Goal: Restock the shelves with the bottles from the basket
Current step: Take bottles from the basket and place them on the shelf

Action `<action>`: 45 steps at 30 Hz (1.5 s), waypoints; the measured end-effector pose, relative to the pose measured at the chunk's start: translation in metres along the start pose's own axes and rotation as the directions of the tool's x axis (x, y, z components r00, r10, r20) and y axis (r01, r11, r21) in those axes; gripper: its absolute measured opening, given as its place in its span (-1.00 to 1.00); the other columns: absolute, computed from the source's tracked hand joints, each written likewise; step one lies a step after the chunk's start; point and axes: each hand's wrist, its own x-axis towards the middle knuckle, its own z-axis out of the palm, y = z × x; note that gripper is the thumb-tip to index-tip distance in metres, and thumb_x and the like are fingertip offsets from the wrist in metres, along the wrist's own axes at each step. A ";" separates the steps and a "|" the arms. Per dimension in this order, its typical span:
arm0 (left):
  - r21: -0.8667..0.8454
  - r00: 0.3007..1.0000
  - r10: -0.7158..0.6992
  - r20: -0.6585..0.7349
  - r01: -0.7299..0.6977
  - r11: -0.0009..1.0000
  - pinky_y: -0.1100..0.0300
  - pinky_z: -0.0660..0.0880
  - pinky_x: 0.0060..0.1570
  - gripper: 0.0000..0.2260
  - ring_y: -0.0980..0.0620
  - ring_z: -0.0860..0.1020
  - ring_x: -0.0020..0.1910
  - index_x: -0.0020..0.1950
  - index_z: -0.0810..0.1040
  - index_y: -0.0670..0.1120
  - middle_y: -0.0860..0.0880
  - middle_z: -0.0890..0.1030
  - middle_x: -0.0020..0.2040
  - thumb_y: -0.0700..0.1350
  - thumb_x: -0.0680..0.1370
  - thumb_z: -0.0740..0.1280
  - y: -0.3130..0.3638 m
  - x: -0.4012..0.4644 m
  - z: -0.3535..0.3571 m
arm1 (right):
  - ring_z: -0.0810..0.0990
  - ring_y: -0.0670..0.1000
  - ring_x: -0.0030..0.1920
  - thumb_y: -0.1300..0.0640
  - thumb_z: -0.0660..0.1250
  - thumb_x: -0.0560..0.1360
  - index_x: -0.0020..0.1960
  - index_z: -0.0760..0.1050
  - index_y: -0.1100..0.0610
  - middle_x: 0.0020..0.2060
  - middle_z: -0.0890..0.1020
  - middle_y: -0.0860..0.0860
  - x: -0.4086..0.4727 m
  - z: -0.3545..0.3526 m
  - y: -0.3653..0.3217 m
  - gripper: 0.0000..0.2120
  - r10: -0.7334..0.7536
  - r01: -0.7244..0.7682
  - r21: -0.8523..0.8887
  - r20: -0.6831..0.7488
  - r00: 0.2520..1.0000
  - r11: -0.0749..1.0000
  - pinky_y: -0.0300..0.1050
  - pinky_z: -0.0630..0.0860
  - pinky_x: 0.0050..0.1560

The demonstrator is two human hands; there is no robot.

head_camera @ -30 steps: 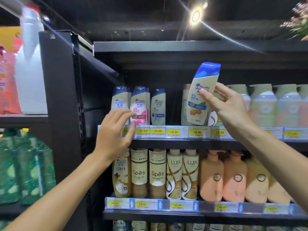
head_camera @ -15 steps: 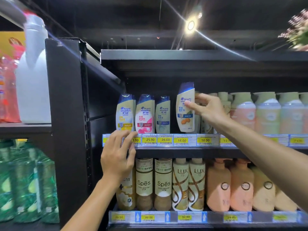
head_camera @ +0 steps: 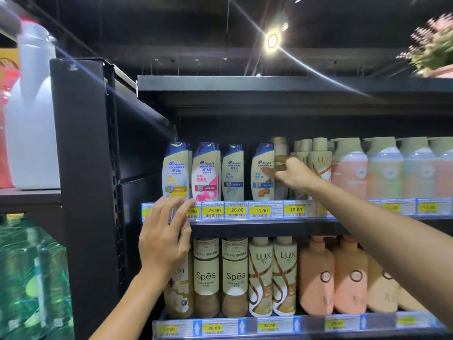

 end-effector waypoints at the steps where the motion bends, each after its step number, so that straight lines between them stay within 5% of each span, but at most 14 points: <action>1: 0.004 1.000 0.000 0.000 0.000 1.000 0.00 0.42 0.34 -0.63 -0.15 0.51 0.28 0.35 0.60 -0.07 -0.07 0.59 0.25 -0.11 0.60 0.19 0.000 0.000 0.000 | 0.65 -0.01 -0.03 -0.01 0.40 0.57 0.24 0.56 0.15 0.07 0.68 0.03 -0.003 -0.002 -0.002 -0.68 -0.010 0.011 -0.075 0.005 1.000 0.997 -0.22 0.53 -0.22; 4: 0.008 1.000 0.002 0.013 -0.002 1.000 0.02 0.39 0.36 -0.63 -0.16 0.51 0.29 0.35 0.60 -0.08 -0.07 0.58 0.26 -0.10 0.59 0.18 -0.001 0.000 -0.001 | 0.72 -0.02 -0.22 -0.15 0.45 0.49 0.01 0.60 0.16 -0.19 0.72 0.00 -0.006 -0.006 -0.002 -0.64 0.038 -0.024 -0.185 0.076 0.996 0.983 -0.16 0.62 -0.28; 12: 0.017 1.000 -0.004 0.015 0.004 1.000 0.02 0.39 0.34 -0.63 -0.17 0.51 0.29 0.35 0.59 -0.09 -0.08 0.58 0.26 -0.11 0.59 0.18 -0.001 0.001 -0.001 | 0.62 -0.23 -0.49 0.01 0.41 0.56 -0.10 0.55 0.15 -0.38 0.67 -0.09 -0.005 -0.006 -0.003 -0.79 0.073 -0.030 -0.182 0.234 0.970 0.983 -0.39 0.44 -0.52; 19: 0.002 1.000 -0.023 0.007 0.023 1.000 0.11 0.34 0.37 -0.63 -0.15 0.50 0.29 0.34 0.60 -0.09 -0.08 0.58 0.25 -0.13 0.59 0.18 0.004 0.000 -0.003 | 0.56 -0.16 -0.29 0.03 0.35 0.61 0.04 0.50 0.12 -0.26 0.56 -0.11 0.005 0.008 0.000 -0.84 0.073 -0.016 -0.277 0.197 0.978 0.961 -0.30 0.41 -0.38; 24: 0.005 1.000 -0.014 0.012 0.014 1.000 0.09 0.31 0.41 -0.62 -0.18 0.52 0.26 0.33 0.60 -0.09 -0.08 0.58 0.24 -0.15 0.56 0.19 0.004 0.002 -0.002 | 0.70 0.11 -0.05 -0.01 0.40 0.57 0.04 0.58 0.15 -0.01 0.70 0.08 0.019 0.015 0.002 -0.78 0.115 -0.052 -0.270 0.221 0.968 0.961 0.05 0.65 0.08; 28: 0.011 0.999 -0.020 0.024 0.020 1.000 0.01 0.39 0.33 -0.62 -0.17 0.50 0.27 0.34 0.59 -0.09 -0.08 0.58 0.25 -0.14 0.56 0.19 0.005 0.002 -0.003 | 0.65 0.09 -0.05 -0.01 0.37 0.59 0.06 0.56 0.17 -0.03 0.68 0.07 0.018 0.017 0.004 -0.77 0.111 -0.034 -0.376 0.187 0.976 0.926 0.00 0.61 0.06; 32: 0.042 0.994 -0.031 0.101 0.027 0.999 -0.01 0.39 0.28 -0.61 -0.16 0.47 0.29 0.36 0.55 -0.08 -0.08 0.55 0.26 -0.11 0.56 0.17 0.006 0.004 -0.008 | 0.68 0.03 -0.15 -0.13 0.33 0.59 -0.01 0.60 0.19 -0.18 0.69 0.04 0.001 -0.002 -0.014 -0.65 0.096 0.005 -0.455 0.200 0.975 0.890 -0.11 0.55 -0.21; 36: 0.014 0.982 -0.034 0.186 0.032 0.999 0.01 0.33 0.36 -0.63 -0.13 0.43 0.33 0.39 0.50 -0.06 -0.06 0.51 0.29 -0.06 0.62 0.15 0.007 0.007 -0.016 | 0.72 -0.06 -0.23 -0.21 0.35 0.54 -0.02 0.65 0.11 -0.26 0.74 -0.01 -0.035 -0.023 -0.035 -0.62 -0.062 0.123 -0.464 0.146 0.987 0.877 -0.10 0.64 -0.18; 40: -0.124 0.964 0.024 0.265 0.009 0.992 0.15 0.18 0.50 -0.66 -0.10 0.41 0.40 0.42 0.48 -0.09 -0.04 0.49 0.36 -0.05 0.68 0.16 0.005 0.012 -0.026 | 0.64 -0.04 0.13 -0.20 0.35 0.53 0.15 0.65 0.00 0.06 0.72 -0.07 -0.087 -0.021 -0.034 -0.65 -0.325 0.308 -0.448 0.041 0.945 0.839 -0.02 0.56 0.17; 45: -0.203 0.945 0.101 0.311 -0.038 0.978 -0.12 0.14 0.57 -0.57 -0.05 0.27 0.57 0.52 0.39 -0.14 -0.05 0.34 0.55 -0.05 0.67 0.24 0.015 0.002 -0.054 | 0.48 -0.13 0.33 -0.15 0.33 0.54 0.30 0.54 -0.01 0.25 0.59 -0.15 -0.166 0.004 -0.021 -0.61 -0.513 0.505 -0.299 0.056 0.856 0.810 -0.14 0.40 0.36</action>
